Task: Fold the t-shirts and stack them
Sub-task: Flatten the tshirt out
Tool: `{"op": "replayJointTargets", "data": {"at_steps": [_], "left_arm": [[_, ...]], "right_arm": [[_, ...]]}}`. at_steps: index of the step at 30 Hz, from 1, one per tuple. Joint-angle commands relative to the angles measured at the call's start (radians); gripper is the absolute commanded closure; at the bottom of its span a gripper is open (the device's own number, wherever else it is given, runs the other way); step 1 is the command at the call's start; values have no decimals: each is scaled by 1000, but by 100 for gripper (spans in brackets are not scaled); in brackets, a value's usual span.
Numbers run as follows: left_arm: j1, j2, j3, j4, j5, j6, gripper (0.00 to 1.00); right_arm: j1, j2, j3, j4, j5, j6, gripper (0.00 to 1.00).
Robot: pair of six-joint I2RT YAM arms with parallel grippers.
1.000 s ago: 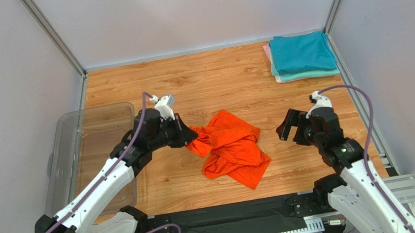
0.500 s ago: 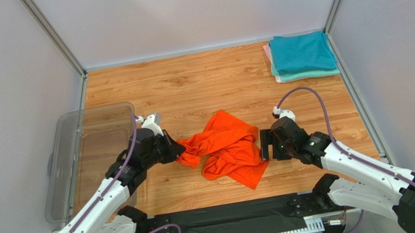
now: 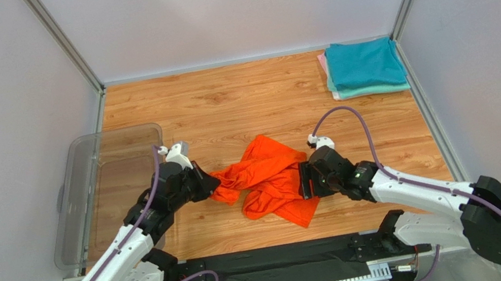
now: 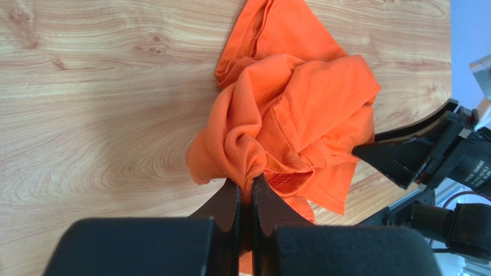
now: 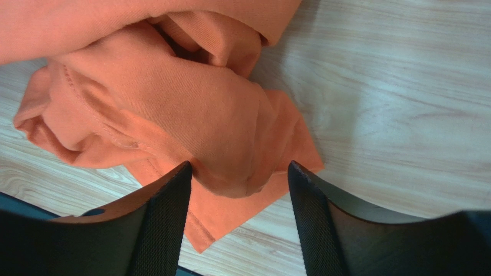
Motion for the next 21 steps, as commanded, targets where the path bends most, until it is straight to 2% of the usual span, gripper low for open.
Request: {"op": "replayJointTargets", "data": {"at_steps": [1,2,5,6,10,13,15,21], "left_arm": [[4,-19,-6,5,-9,-15,100],[4,-19,-5,5,-9,-15,100],[4,-27,10,-1,-18,-21,100],[6,-29,17,-6,-23,-21,100],[7,-41,93,-7,-27,-22,100],[9,-52,179,-1,-34,-26,100],[10,-52,233,9,-29,-13,100],[12,-1,521,-41,34,13,100]], "right_arm": [[8,49,33,90,10,-8,65],[8,53,39,84,12,-7,79],[8,26,97,-32,67,-7,96],[8,9,115,-70,88,-13,98],[8,-123,246,-308,180,-48,100],[8,-212,367,-411,234,-87,100],[8,-244,468,-443,255,-128,100],[8,-283,720,-522,306,-219,100]]}}
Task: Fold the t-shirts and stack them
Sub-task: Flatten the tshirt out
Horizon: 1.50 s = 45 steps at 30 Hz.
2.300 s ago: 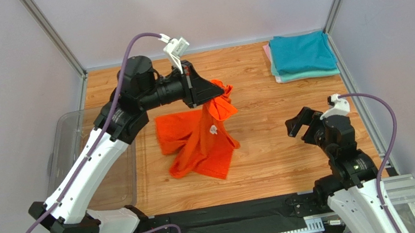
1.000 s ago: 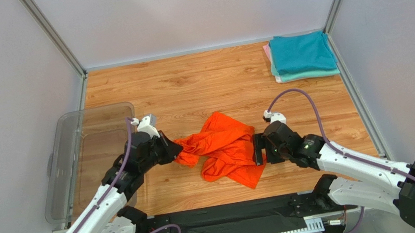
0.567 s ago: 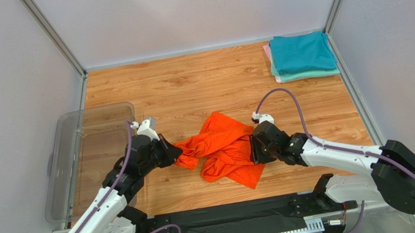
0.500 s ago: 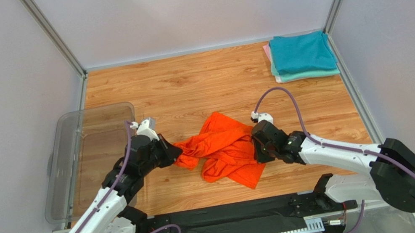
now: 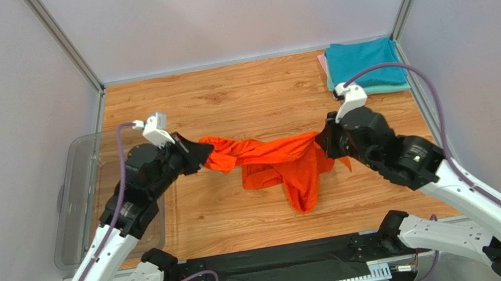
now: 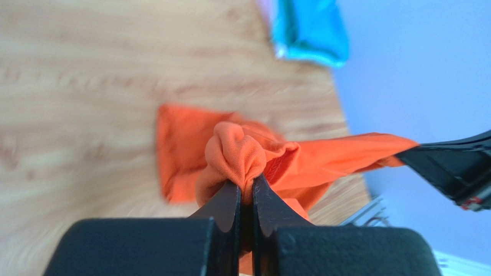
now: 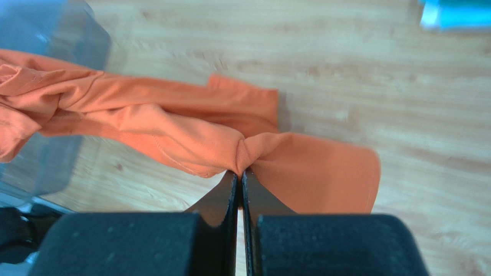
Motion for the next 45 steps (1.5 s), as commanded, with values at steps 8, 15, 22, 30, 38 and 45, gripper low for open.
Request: {"op": "replayJointTargets", "data": {"at_steps": [8,15,22,30,38,45], "left_arm": [[6,1,302,-28,42,23,100],[6,48,541,-90,32,68,100],[6,149,707,-133,-30,121,100],[75,378,793,-176,-187,143,100],[304,738,1147,-103,201,34,100],[354,794,1291,-98,388,-44,100]], "right_arm": [[2,-9,415,-119,72,-181,100],[2,66,656,-132,5,-265,100],[1,230,857,-138,157,-377,100],[-272,450,912,-65,29,-446,100],[-427,668,1207,36,-166,-534,100],[-427,624,1191,29,-159,-546,100]]}}
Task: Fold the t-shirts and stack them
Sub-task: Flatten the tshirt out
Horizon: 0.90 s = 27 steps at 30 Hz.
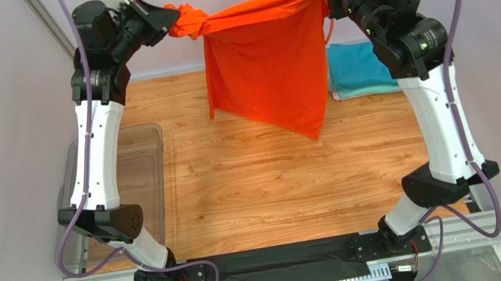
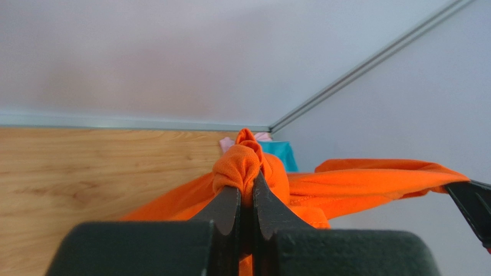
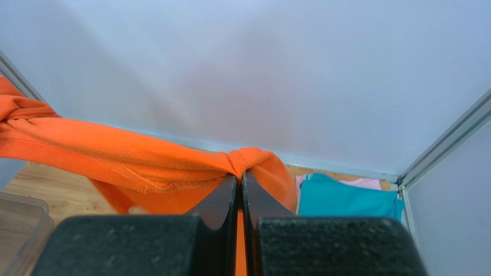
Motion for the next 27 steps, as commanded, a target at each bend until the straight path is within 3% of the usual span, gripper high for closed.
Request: {"op": "replayJointTargets", "data": {"at_steps": [1,3,4,5,6,7,8,10,11,13,14,15,18,21,22,27], "left_arm": [[19,-132,-38,88,127,-46,100],[19,-254,-284,131,100,-40,99],[19,-300,-377,142,87,-37,98],[19,-390,-565,152,75,-34,97],[19,-437,-662,159,44,-36,99],[19,-484,-759,177,29,-25,100],[19,-573,-948,182,-12,-25,100],[19,-656,-1127,194,-26,-51,96],[19,-728,-1286,202,-28,-55,82],[19,-785,-1410,179,-31,-63,50],[19,-825,-1497,173,-31,-72,15],[18,-842,-1530,172,4,-65,1],[18,-893,-1555,116,23,-42,0],[0,-927,-1535,123,35,-34,0],[-10,-925,-1526,122,33,-29,0],[-143,-832,-1472,125,-20,-3,0]], "right_arm": [[-9,-146,-106,62,-6,-26,100],[-9,-253,-260,47,0,-5,100],[-9,-291,-437,39,9,52,100],[-8,-377,-527,25,13,84,100],[-11,-420,-616,25,-23,116,100],[-9,-466,-825,28,-52,177,100],[-9,-546,-915,28,-80,224,100],[-8,-624,-1204,43,-173,290,100],[-8,-687,-1303,72,-219,340,100],[-9,-736,-1437,79,-273,379,95],[-8,-767,-1542,77,-272,408,93],[-8,-776,-1575,59,-267,419,89],[-9,-792,-1634,2,-231,443,46],[-6,-792,-1611,-35,-211,448,19],[-8,-793,-1603,-39,-207,454,0],[-8,-790,-1576,-18,-201,476,0]]}}
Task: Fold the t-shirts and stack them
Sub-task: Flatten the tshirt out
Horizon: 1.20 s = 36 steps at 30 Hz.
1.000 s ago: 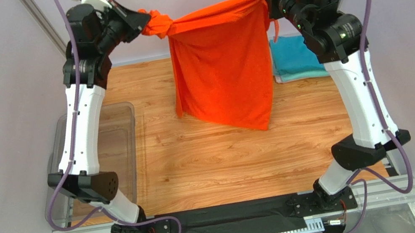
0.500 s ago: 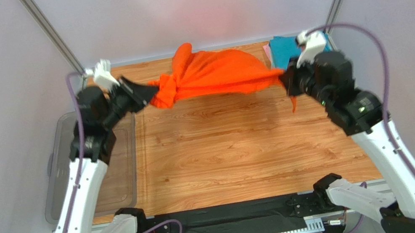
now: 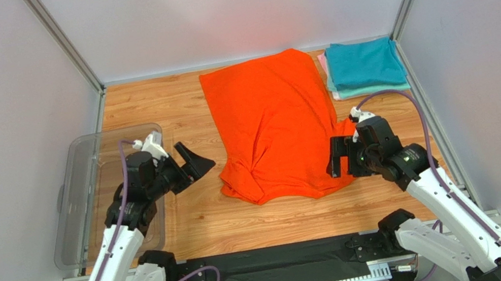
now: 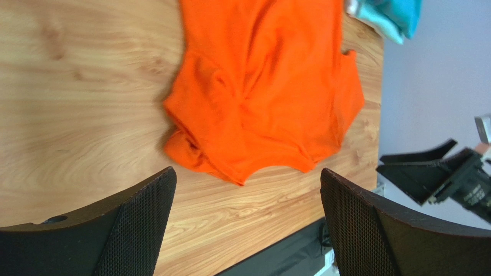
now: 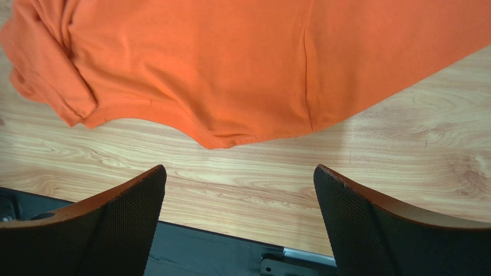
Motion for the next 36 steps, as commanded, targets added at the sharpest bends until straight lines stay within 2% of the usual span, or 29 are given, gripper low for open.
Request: {"op": "replayJointTargets", "data": {"at_steps": [1,5,8,11,15,16,18,19,23,28,30,31,34,36], "left_arm": [[-98,74,44,37,-31,45,0],[-151,216,66,64,-51,52,0],[-157,293,90,61,-91,71,0],[-157,385,127,32,-189,104,0],[-157,517,149,83,-197,117,4],[-157,544,158,90,-203,111,7],[-157,613,168,98,-186,120,25],[-157,629,167,103,-189,115,30],[-157,704,172,104,-243,120,34],[-157,779,178,141,-223,115,41],[-157,796,176,162,-226,105,49],[-157,799,175,169,-223,95,61],[-157,795,167,198,-226,89,75],[-157,775,169,190,-238,88,81]], "right_arm": [[-3,0,31,35,9,34,0],[-3,12,-13,64,-2,50,0],[-3,11,-45,86,-34,56,0],[-1,6,-84,129,-89,54,0],[-1,15,-113,157,-123,57,0],[-3,23,-114,157,-120,57,0],[-1,29,-116,152,-114,57,0],[-1,32,-116,152,-113,57,0],[-1,37,-117,152,-105,56,0],[-1,68,-128,157,-99,65,0],[-1,75,-133,160,-96,66,0],[-1,77,-134,161,-96,65,0],[-1,83,-136,163,-93,66,0],[-1,92,-139,164,-93,68,0]]}}
